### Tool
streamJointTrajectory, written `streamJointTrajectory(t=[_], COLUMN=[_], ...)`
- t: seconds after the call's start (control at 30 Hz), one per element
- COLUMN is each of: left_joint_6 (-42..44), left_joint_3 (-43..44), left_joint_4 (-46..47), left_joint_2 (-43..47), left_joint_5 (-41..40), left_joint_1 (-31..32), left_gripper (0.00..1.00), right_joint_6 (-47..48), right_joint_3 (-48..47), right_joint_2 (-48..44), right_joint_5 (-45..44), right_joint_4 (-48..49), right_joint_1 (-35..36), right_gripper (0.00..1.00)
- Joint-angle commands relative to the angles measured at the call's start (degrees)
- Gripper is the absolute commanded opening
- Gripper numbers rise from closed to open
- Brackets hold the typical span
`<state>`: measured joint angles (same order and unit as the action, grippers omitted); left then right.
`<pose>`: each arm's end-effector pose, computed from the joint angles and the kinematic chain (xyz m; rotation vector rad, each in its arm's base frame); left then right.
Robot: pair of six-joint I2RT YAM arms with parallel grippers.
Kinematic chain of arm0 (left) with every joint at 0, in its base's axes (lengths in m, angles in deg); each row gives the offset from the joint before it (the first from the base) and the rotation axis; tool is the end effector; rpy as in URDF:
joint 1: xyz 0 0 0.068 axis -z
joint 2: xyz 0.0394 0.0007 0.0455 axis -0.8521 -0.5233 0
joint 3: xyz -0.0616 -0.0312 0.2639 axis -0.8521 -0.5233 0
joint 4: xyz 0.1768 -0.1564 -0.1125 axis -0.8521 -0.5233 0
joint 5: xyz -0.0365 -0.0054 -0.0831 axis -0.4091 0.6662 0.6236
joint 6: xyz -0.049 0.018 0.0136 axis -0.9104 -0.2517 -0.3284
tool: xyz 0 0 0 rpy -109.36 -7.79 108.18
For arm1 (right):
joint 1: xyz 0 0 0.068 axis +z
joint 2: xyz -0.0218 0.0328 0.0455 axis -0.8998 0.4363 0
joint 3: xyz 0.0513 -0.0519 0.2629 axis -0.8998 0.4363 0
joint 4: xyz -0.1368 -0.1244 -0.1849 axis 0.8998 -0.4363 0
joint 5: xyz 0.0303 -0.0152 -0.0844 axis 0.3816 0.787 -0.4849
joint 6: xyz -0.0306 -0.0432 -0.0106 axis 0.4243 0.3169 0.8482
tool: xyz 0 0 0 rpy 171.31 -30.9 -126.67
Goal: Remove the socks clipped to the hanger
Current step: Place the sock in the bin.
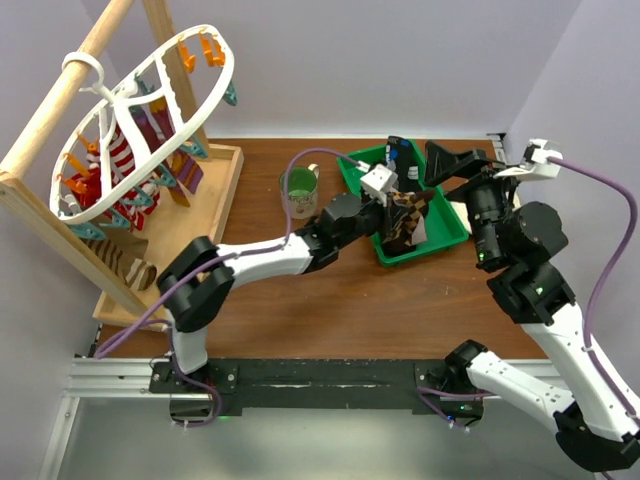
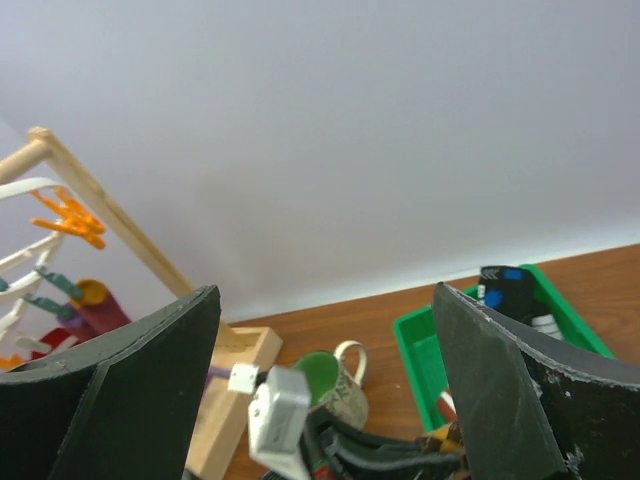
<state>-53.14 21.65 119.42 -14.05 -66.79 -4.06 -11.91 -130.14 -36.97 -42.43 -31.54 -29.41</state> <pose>0.2494 -0.3465 0.2862 0.4755 1.6198 -0.9747 0.1346 0.0727 0.4809 0.2790 1.3057 0.5167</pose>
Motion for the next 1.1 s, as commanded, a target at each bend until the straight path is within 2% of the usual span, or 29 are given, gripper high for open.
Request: streamJointTrajectory(t=[0.0,0.13,0.17,0.2,0.23,0.3,0.33,0.37,0.5,0.8,0.93,1.07], left_joint_6=[2.5,0.9,0.8,0.7,0.7,0.9,1.2,1.2,1.8,0.3,-2.0,-3.4], left_joint_3=[9.9,20.1,22.2,24.2,27.6,29.1,29.6,29.7,27.9,16.4,4.7,-6.5], left_joint_4=[5.8,3.5,2.7,0.3,-0.8,-1.7,-1.7,-1.9,-1.1,3.3,5.7,5.7], left_joint_2=[-8.3,-18.3,-19.6,-20.9,-23.0,-24.1,-24.3,-24.3,-22.1,-13.6,-7.1,0.9], left_joint_5=[-1.9,-2.3,-1.2,-0.7,-0.3,-0.1,-0.2,-0.4,-0.3,-0.7,-0.7,-4.8], left_joint_1=[-1.4,-5.7,-6.3,-6.9,-7.6,-8.2,-8.3,-8.5,-8.9,-8.8,-8.2,-7.0], left_gripper=[0.0,0.06,0.21,0.3,0.35,0.41,0.51,0.54,0.57,0.59,0.59,0.58], right_joint_6=[3.1,3.0,2.8,2.3,2.0,1.6,1.5,1.3,1.1,0.7,0.6,-0.3], right_joint_3=[0.6,0.1,0.0,-0.1,-0.2,-0.5,-0.6,-0.5,0.0,-0.4,-0.9,-1.8], right_joint_2=[1.8,4.1,5.1,5.6,6.0,7.4,7.6,8.1,8.7,10.9,13.9,18.6], right_joint_5=[-3.9,-2.9,-2.1,-1.7,-1.1,0.1,0.4,0.6,0.7,2.4,5.5,10.6], right_joint_4=[-4.3,-4.0,-3.9,-3.8,-3.6,-3.5,-3.5,-3.6,-3.4,-2.5,-0.7,2.8], right_joint_1=[0.2,0.2,0.1,0.1,0.2,0.2,0.1,0.1,0.2,0.1,0.1,-0.1], right_gripper=[0.92,0.92,0.92,0.93,0.93,0.93,0.93,0.93,0.93,0.93,0.95,0.95])
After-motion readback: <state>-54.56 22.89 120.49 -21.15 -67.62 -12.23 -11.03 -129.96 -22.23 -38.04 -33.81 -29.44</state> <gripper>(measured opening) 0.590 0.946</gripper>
